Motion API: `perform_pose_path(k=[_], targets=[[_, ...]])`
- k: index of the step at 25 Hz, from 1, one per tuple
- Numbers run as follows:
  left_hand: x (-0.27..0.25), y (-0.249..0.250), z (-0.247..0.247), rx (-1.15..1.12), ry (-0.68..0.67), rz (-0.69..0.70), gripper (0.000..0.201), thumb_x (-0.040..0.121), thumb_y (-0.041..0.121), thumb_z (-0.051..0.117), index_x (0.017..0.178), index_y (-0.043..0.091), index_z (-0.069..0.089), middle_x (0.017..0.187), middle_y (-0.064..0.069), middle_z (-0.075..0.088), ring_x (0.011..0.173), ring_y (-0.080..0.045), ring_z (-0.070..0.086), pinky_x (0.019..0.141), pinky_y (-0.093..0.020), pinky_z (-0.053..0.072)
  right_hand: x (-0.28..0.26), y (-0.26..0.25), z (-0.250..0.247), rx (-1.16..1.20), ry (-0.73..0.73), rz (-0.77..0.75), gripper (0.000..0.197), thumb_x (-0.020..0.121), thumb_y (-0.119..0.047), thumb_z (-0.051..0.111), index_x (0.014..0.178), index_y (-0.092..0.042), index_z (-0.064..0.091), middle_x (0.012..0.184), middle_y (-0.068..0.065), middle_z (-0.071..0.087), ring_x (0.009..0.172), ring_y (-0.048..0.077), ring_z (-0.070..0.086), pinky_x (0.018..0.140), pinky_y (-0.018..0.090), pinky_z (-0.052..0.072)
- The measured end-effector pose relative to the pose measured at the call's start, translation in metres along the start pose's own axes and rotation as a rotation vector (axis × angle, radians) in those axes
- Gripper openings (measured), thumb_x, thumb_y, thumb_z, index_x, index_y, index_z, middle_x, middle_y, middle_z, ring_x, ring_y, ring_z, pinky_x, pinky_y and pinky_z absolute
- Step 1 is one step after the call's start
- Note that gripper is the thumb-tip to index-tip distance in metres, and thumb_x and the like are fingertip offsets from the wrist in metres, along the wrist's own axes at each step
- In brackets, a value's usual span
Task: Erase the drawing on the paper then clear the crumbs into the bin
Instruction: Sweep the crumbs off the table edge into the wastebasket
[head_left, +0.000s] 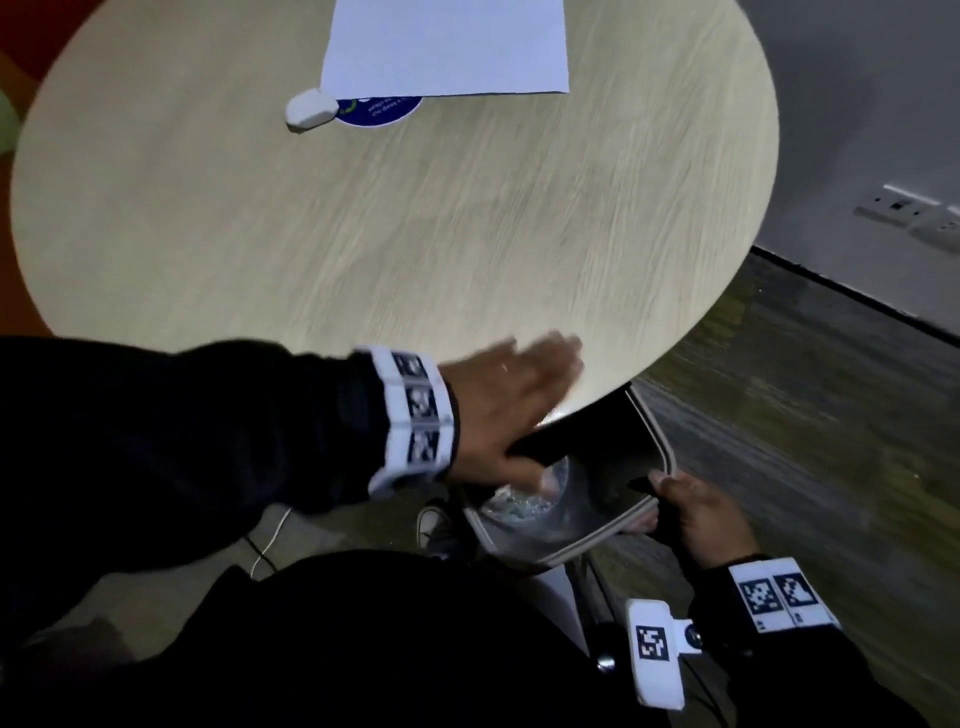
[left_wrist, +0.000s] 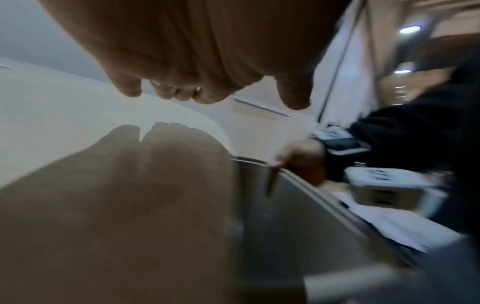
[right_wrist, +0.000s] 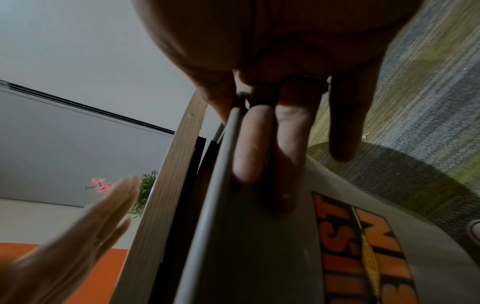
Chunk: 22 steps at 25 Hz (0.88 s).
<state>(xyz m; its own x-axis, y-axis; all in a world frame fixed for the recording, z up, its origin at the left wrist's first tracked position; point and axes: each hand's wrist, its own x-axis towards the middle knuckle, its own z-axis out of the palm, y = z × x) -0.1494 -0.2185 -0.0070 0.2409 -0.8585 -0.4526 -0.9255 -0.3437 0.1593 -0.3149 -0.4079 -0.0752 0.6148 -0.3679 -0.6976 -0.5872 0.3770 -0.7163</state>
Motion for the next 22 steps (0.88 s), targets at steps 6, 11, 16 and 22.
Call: perform_pose_path(k=[6, 11, 16, 22], targets=[[0.031, -0.053, -0.021, -0.053, -0.042, -0.349, 0.108, 0.083, 0.076, 0.033, 0.151, 0.003, -0.008, 0.158, -0.016, -0.016, 0.147, -0.028, -0.012, 0.118, -0.045, 0.004, -0.006, -0.001, 0.004, 0.034, 0.015, -0.017, 0.019, 0.098, -0.004, 0.038, 0.104, 0.010, 0.050, 0.036, 0.013, 0.052, 0.031, 0.019, 0.055, 0.036, 0.016, 0.045], [0.018, 0.019, 0.000, 0.073, -0.088, 0.009, 0.104, 0.085, 0.074, 0.034, 0.151, 0.006, -0.009, 0.157, -0.014, -0.022, 0.146, -0.026, -0.018, 0.117, -0.043, -0.002, -0.007, -0.001, 0.001, 0.057, 0.054, -0.025, 0.016, 0.098, -0.003, 0.038, 0.098, 0.008, 0.050, 0.036, 0.014, 0.053, 0.030, 0.018, 0.054, 0.035, 0.015, 0.043], [-0.006, 0.004, -0.016, -0.024, -0.059, 0.026, 0.101, 0.087, 0.069, 0.039, 0.151, 0.006, -0.008, 0.158, -0.011, -0.019, 0.146, -0.020, -0.014, 0.117, -0.041, 0.001, -0.012, 0.000, -0.006, 0.059, 0.058, -0.046, 0.018, 0.098, -0.002, 0.037, 0.094, 0.010, 0.049, 0.035, 0.013, 0.052, 0.030, 0.019, 0.055, 0.036, 0.017, 0.044], [-0.015, -0.056, -0.008, -0.069, -0.131, -0.419, 0.113, 0.080, 0.077, 0.035, 0.149, 0.005, -0.016, 0.156, -0.016, -0.026, 0.145, -0.027, -0.019, 0.120, -0.044, 0.002, -0.010, 0.006, -0.001, 0.047, 0.041, -0.056, 0.020, 0.098, -0.003, 0.039, 0.105, 0.013, 0.049, 0.040, 0.014, 0.055, 0.031, 0.020, 0.055, 0.037, 0.018, 0.046]])
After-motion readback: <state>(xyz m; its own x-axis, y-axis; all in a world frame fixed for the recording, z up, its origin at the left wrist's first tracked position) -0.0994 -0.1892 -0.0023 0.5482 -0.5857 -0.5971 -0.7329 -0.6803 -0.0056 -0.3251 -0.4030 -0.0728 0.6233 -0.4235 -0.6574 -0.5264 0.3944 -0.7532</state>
